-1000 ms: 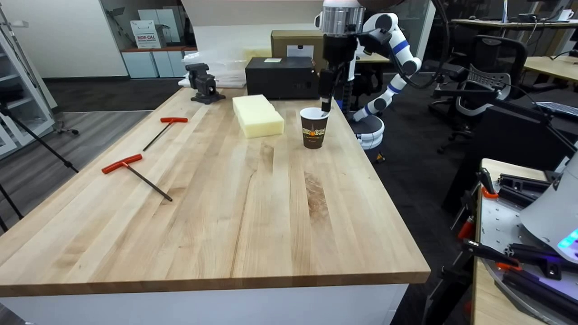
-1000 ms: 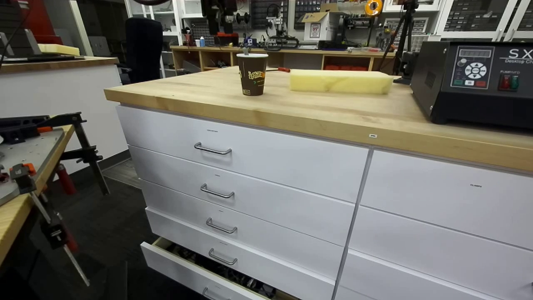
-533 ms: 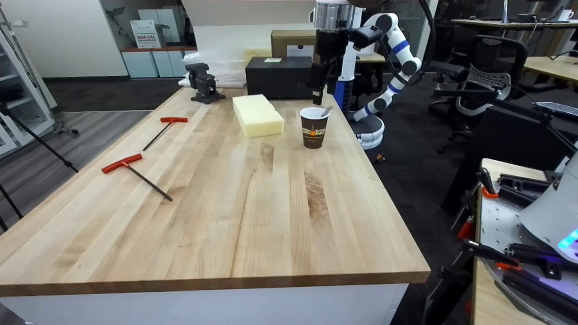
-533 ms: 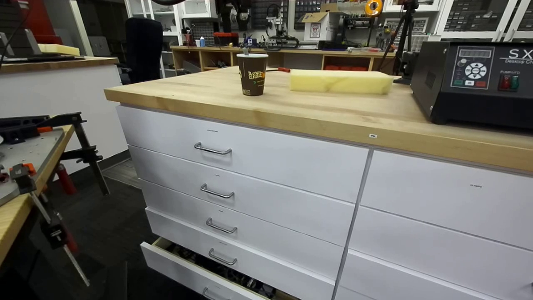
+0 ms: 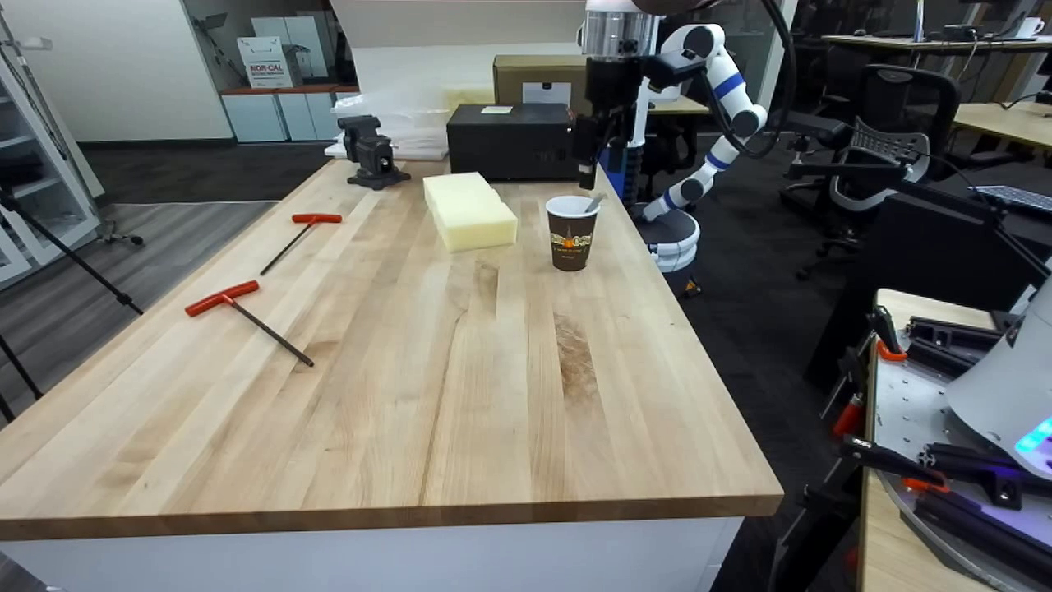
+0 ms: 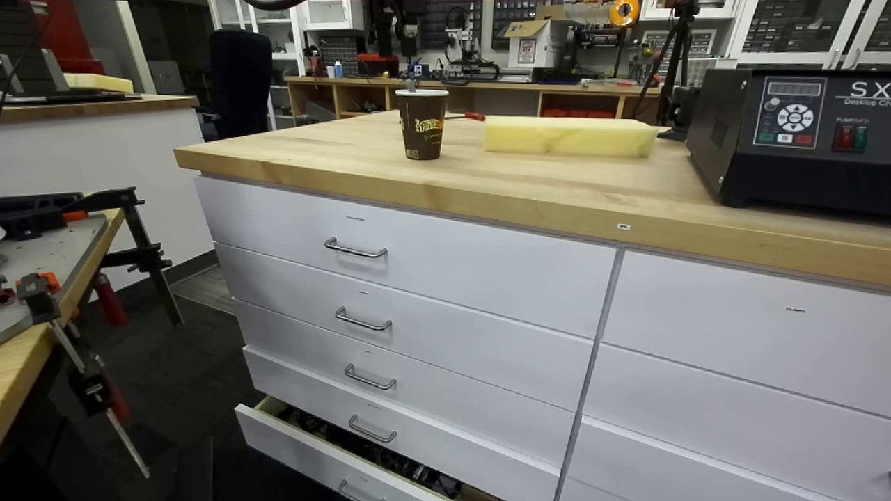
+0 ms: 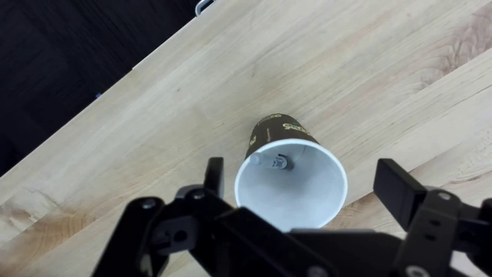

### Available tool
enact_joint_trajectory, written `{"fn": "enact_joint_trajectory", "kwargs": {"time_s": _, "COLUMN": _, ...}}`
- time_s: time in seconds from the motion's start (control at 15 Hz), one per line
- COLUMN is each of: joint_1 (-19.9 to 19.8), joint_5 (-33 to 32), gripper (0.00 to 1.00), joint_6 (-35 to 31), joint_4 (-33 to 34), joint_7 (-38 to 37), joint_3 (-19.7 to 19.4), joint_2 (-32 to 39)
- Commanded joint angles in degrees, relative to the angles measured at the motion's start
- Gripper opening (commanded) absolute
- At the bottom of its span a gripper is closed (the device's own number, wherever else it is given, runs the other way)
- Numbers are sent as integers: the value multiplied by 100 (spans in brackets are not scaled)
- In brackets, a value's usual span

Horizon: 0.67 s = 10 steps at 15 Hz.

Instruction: Pick the marker from the cup and put it on the table

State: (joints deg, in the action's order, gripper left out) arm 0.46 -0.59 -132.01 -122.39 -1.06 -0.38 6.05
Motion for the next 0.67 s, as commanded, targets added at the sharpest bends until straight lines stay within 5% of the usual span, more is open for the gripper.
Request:
{"fn": "enact_joint_trajectory", "kwargs": {"time_s": 0.0, "joint_1": -20, "joint_5": 188, "gripper": 90, "joint_6": 102, "joint_4": -19, "joint_7": -66, "joint_3": 22, "joint_2": 67}}
{"fn": "enact_joint_trajectory", "kwargs": {"time_s": 0.07, "joint_1": -19, "joint_5": 223, "gripper": 67, "joint_6": 102, "joint_4": -9, "joint_7": -54, "joint_3": 27, "joint_2": 111}}
{"fn": "enact_joint_trajectory", "kwargs": {"time_s": 0.47, "joint_1": -8, "joint_5": 179, "gripper": 43, "joint_6": 131, "joint_4": 91, "joint_7": -94, "joint_3": 19, "joint_2": 278}}
{"fn": "enact_joint_trajectory", "kwargs": {"time_s": 0.6, "joint_1": -10, "joint_5": 155, "gripper": 74, "joint_6": 121, "joint_4": 106, "joint_7": -102, "joint_3": 11, "joint_2": 296}}
